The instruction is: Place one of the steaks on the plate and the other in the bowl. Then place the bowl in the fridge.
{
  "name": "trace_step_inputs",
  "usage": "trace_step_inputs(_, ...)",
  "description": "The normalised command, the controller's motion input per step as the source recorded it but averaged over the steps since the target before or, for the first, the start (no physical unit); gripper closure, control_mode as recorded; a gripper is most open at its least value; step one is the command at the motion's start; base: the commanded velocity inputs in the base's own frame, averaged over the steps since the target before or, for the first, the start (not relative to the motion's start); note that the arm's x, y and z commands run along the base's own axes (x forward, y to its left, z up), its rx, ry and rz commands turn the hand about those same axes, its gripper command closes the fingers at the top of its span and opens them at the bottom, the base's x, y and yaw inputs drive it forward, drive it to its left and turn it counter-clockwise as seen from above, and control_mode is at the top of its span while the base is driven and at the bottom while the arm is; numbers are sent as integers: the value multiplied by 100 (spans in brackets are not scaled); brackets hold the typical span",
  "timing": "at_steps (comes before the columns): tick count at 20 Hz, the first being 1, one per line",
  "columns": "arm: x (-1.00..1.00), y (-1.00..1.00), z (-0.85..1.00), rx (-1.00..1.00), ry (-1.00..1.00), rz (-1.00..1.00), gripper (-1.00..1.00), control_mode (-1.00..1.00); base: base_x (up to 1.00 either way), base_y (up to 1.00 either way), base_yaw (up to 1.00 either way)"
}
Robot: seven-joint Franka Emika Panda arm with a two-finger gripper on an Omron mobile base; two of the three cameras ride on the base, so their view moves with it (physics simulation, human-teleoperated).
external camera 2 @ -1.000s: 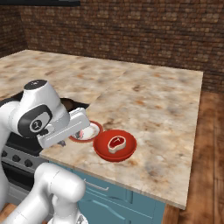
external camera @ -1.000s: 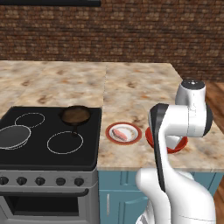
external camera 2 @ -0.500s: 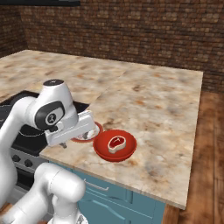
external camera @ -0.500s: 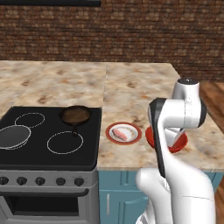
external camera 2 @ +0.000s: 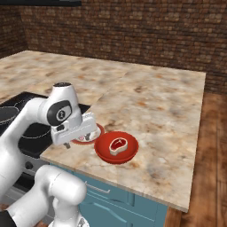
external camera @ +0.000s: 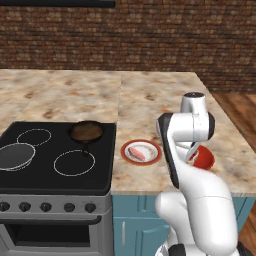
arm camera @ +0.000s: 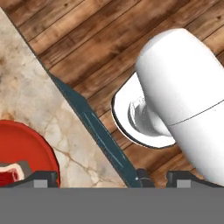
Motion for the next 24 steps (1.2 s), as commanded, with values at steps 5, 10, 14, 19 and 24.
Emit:
trace_step_inputs(5, 27, 1, -42, -1, 0, -10, -100, -100, 0, 0, 0)
trace_step_inputs(10, 21, 0, -48, -3, -4, -16, -100, -100, 0, 0, 0)
trace_step_inputs(14, 23, 1, -37, -4, -11, -16, -100, -100, 0, 0, 0)
trace_step_inputs(19, 37, 5, -29, -6, -15, -18, -100, -100, 0, 0, 0)
trace_step_inputs(24, 40, 23, -12, -3, -8, -18, -100, -100, 0, 0, 0)
